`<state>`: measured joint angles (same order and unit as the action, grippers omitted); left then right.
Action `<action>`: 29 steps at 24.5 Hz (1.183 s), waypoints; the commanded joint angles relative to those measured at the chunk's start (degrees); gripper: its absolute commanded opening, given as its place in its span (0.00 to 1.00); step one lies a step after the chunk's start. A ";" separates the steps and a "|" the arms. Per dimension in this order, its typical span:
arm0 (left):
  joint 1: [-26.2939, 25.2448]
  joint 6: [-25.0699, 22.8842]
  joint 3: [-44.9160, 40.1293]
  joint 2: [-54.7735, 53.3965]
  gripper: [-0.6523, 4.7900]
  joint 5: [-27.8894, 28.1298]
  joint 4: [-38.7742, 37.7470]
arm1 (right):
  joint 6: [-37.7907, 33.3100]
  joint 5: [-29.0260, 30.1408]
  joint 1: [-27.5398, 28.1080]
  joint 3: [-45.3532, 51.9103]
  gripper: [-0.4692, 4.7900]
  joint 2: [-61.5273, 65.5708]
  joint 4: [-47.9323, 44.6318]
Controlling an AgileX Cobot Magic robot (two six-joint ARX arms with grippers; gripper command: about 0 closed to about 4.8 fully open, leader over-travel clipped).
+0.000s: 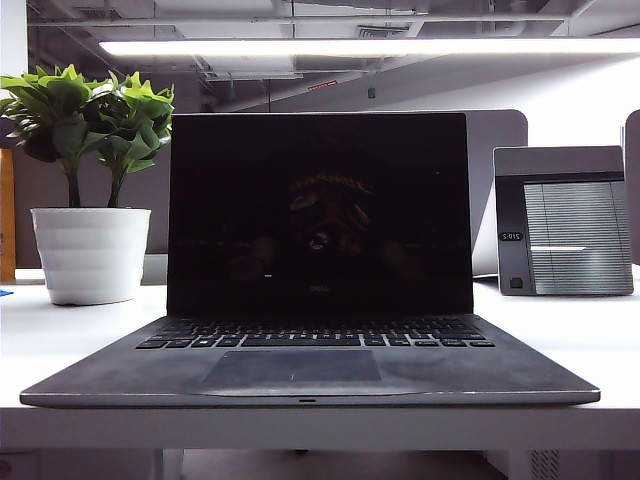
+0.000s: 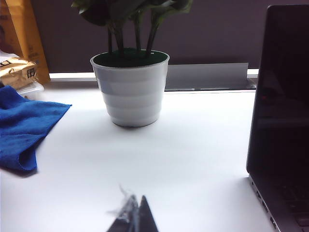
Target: Close the laptop lid.
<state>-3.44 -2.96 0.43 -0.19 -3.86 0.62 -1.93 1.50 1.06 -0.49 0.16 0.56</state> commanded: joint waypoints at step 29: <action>0.11 37.73 15.21 -3.13 0.11 -5.11 14.82 | -19.89 4.83 -0.11 -25.07 0.08 19.21 -17.20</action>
<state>-3.38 36.82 13.89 -2.42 -7.84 15.42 -22.20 3.97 1.04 -23.90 16.47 -15.05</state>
